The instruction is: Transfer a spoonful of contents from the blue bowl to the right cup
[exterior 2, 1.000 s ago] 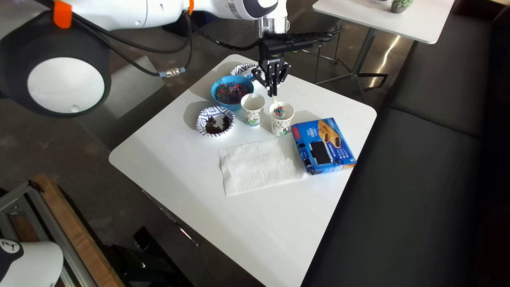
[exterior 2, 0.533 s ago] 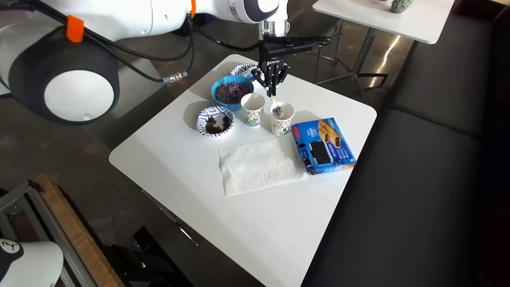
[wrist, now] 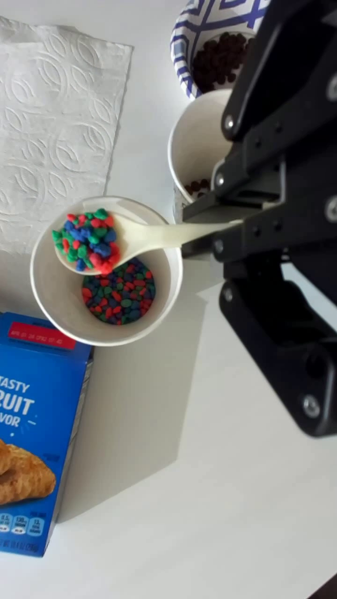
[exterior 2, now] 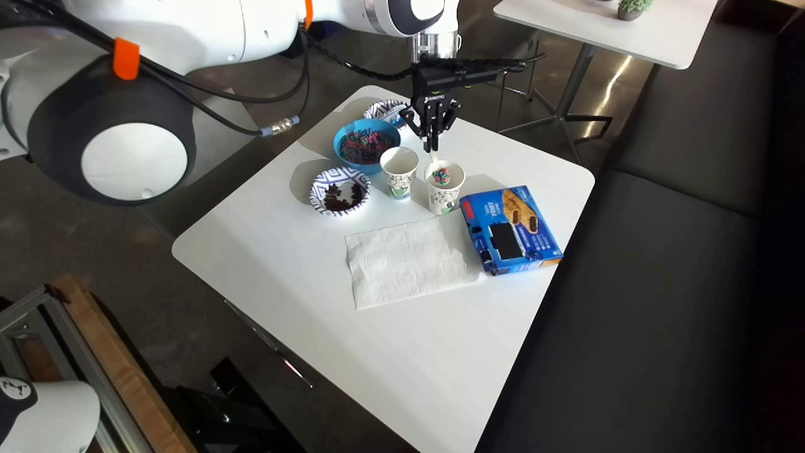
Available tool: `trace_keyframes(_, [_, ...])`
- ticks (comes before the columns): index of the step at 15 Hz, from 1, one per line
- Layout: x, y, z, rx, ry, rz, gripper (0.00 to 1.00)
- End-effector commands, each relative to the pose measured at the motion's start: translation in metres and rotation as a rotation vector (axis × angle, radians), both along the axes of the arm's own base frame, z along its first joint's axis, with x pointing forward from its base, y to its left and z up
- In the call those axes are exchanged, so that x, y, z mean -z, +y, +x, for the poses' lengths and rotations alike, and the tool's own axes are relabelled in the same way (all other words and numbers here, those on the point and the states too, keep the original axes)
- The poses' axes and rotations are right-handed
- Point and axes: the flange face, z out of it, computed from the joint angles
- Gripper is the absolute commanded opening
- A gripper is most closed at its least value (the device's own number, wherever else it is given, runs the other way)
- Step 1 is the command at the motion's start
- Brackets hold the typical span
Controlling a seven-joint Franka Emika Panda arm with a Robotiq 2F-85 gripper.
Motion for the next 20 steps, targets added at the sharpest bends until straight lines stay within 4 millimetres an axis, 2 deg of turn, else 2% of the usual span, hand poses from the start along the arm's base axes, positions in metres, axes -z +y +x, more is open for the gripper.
trace_keyframes(1, [0.005, -0.007, 0.001, -0.006, -0.006, 0.048, 0.03])
trace_keyframes(8, [0.009, -0.002, 0.005, -0.018, -0.035, 0.093, 0.03])
trace_keyframes(15, [0.008, -0.02, 0.011, -0.046, -0.09, 0.117, 0.03])
trace_keyframes(16, [0.005, -0.014, 0.008, -0.031, -0.062, 0.078, 0.13])
trace_keyframes(20, [0.003, -0.021, 0.008, -0.036, -0.069, 0.088, 0.13])
